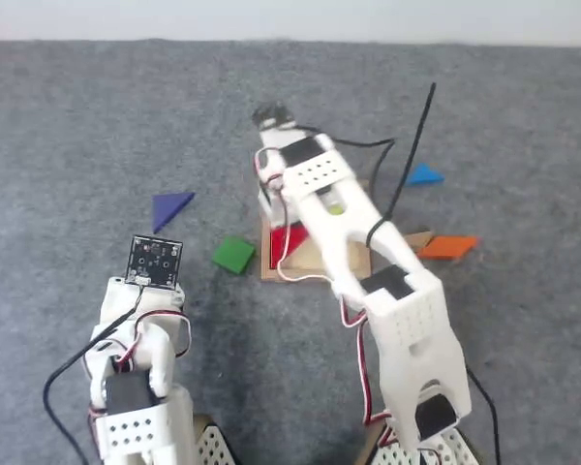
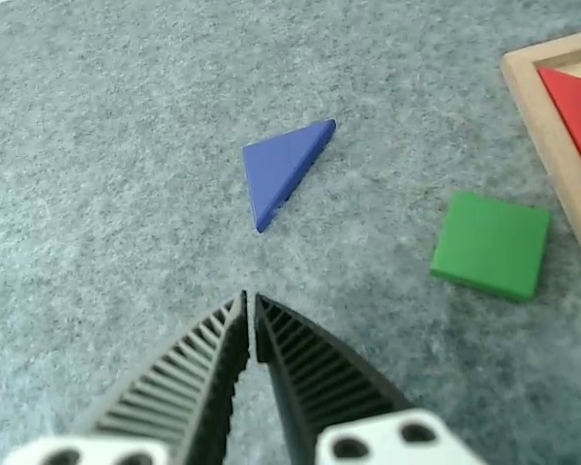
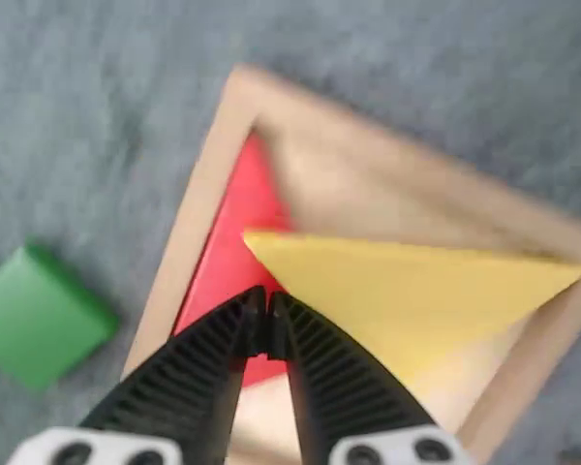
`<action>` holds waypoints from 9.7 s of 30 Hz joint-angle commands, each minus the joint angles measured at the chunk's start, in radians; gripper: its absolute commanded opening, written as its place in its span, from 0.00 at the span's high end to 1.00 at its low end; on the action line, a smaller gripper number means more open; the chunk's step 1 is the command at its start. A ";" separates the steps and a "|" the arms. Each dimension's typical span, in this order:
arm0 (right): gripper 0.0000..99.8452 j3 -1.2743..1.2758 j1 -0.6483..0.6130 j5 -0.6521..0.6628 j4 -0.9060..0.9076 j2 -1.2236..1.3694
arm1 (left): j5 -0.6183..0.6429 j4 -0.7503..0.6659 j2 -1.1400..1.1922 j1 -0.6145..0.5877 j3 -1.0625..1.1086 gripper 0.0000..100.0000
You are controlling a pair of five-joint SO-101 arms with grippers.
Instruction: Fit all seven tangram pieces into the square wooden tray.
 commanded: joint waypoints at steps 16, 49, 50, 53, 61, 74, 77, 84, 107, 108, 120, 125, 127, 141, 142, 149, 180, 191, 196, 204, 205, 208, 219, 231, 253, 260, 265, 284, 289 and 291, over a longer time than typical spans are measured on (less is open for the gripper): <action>0.97 -0.110 0.203 0.017 0.162 -0.252 | -0.012 -0.005 -0.017 -0.008 -0.041 0.99; 0.71 0.760 0.564 0.982 -0.111 -0.731 | -0.028 -0.015 -0.017 -0.008 -0.038 0.99; 0.72 0.752 0.562 1.046 -0.099 -0.717 | -0.044 -0.015 -0.017 -0.008 -0.038 0.99; 0.74 0.753 0.565 1.224 -0.093 -0.687 | -0.086 -0.015 -0.017 -0.008 -0.025 0.99; 0.75 0.628 0.585 1.297 -0.107 -0.639 | -0.094 -0.015 -0.017 -0.008 -0.022 0.99; 0.75 0.299 0.499 0.603 0.222 -0.489 | -0.094 -0.017 -0.017 -0.009 -0.025 0.99; 0.84 0.476 0.487 0.477 0.157 -0.619 | -0.089 -0.017 -0.017 -0.009 -0.030 0.99; 0.97 1.106 0.484 0.302 -0.314 -0.972 | -0.040 -0.014 -0.009 -0.052 -0.090 0.98; 0.98 1.399 0.415 0.265 -0.604 -1.044 | -0.387 0.149 1.320 0.038 -1.089 0.88; 0.98 1.399 0.409 0.267 -0.604 -1.044 | -0.419 0.133 1.398 0.037 -1.129 0.86; 0.98 1.416 0.406 0.267 -0.644 -1.043 | -0.502 0.098 2.058 0.015 -1.603 0.75; 0.98 1.416 0.406 0.267 -0.647 -1.043 | -0.502 0.100 2.243 0.014 -1.765 0.75; 0.98 1.416 0.406 0.267 -0.647 -1.043 | -0.502 0.101 2.295 0.012 -1.808 0.75; 0.98 1.415 0.404 0.267 -0.648 -1.044 | -0.585 0.253 2.469 -0.049 -2.031 0.75; 0.98 1.415 0.404 0.267 -0.648 -1.044 | -0.585 0.255 2.469 -0.055 -2.031 0.75; 0.98 1.415 0.404 0.267 -0.648 -1.044 | -0.585 0.256 2.478 -0.057 -2.031 0.75; 0.98 1.415 0.395 0.267 -0.654 -1.044 | -0.543 0.783 2.980 -0.078 -2.830 0.76; 0.98 1.415 0.395 0.267 -0.656 -1.044 | -0.540 0.784 2.929 -0.069 -2.830 0.88; 0.98 1.415 0.397 0.267 -0.656 -1.046 | -0.540 0.786 2.895 -0.068 -2.813 0.92; 0.98 1.415 0.397 0.267 -0.668 -1.046 | -0.549 0.784 2.658 -0.028 -2.532 0.92; 0.98 1.415 0.398 0.267 -0.668 -1.046 | -0.549 0.784 2.624 -0.023 -2.502 0.92; 0.98 1.415 0.398 0.267 -0.665 -1.046 | -0.562 0.783 2.539 -0.029 -2.460 0.92; 0.98 1.415 0.397 0.267 -0.661 -1.049 | -0.400 0.460 2.486 -0.118 -2.451 0.78; 0.98 1.418 0.400 0.267 -0.659 -1.050 | 0.445 0.462 2.575 -0.060 -2.462 0.98; 0.98 1.441 0.401 0.267 -0.688 -1.044 | 0.681 0.577 2.670 -0.068 -2.440 0.99; 0.98 1.442 0.401 0.267 -0.694 -1.044 | 0.822 0.404 2.595 -0.087 -2.433 0.99; 0.98 1.442 0.401 0.267 -0.694 -1.044 | 0.930 0.259 2.661 -0.091 -2.445 0.99; 0.98 1.452 0.403 0.267 -0.697 -1.044 | 0.868 0.664 2.921 0.018 -2.876 0.99; 0.98 1.452 0.403 0.267 -0.697 -1.044 | 0.798 0.786 2.997 0.063 -2.987 0.99; 0.98 1.453 0.403 0.267 -0.697 -1.044 | 0.750 0.786 3.003 0.071 -2.990 0.99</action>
